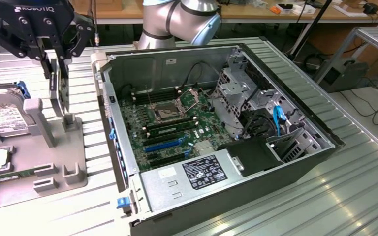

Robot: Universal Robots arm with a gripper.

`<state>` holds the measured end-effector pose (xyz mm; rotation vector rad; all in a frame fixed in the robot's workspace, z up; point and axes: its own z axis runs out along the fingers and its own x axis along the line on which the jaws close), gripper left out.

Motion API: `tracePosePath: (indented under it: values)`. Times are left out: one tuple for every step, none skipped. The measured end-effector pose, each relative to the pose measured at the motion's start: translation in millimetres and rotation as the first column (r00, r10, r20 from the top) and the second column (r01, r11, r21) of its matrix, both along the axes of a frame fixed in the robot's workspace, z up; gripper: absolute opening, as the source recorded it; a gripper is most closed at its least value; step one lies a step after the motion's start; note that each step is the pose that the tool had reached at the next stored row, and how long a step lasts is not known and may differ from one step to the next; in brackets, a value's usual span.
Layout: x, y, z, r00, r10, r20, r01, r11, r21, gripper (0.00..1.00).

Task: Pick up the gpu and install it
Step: 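Pick up the gpu and move the gpu toward the slot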

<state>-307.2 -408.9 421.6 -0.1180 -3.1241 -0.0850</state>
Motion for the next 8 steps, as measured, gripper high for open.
tracePosePath:
  values:
    - [1.0, 0.0, 0.0, 1.0000, 0.000, 0.0000, 0.000, 1.0000, 0.0000, 0.27]
    - [2.5, 0.0, 0.0, 1.0000, 0.000, 0.0000, 0.000, 1.0000, 0.0000, 0.27]
    - [4.3, 0.0, 0.0, 1.0000, 0.000, 0.0001, 0.000, 1.0000, 0.0000, 0.27]
    - [6.1, 0.0, -0.1, 1.0000, 0.000, 0.0001, 0.000, 1.0000, 0.0001, 0.27]
    - [9.2, 0.0, 0.0, 1.0000, 0.000, 0.0000, 0.000, 1.0000, 0.0000, 0.27]
    - [10.9, 0.0, 0.0, 1.0000, 0.000, 0.0001, 0.000, 1.0000, 0.0000, 0.27]
    - [12.2, 0.0, 0.0, 1.0000, 0.000, 0.0001, 0.000, 1.0000, 0.0001, 0.27]
    - [13.2, 0.0, 0.0, 1.0000, 0.000, 0.0001, 0.000, 1.0000, 0.0000, 0.27]
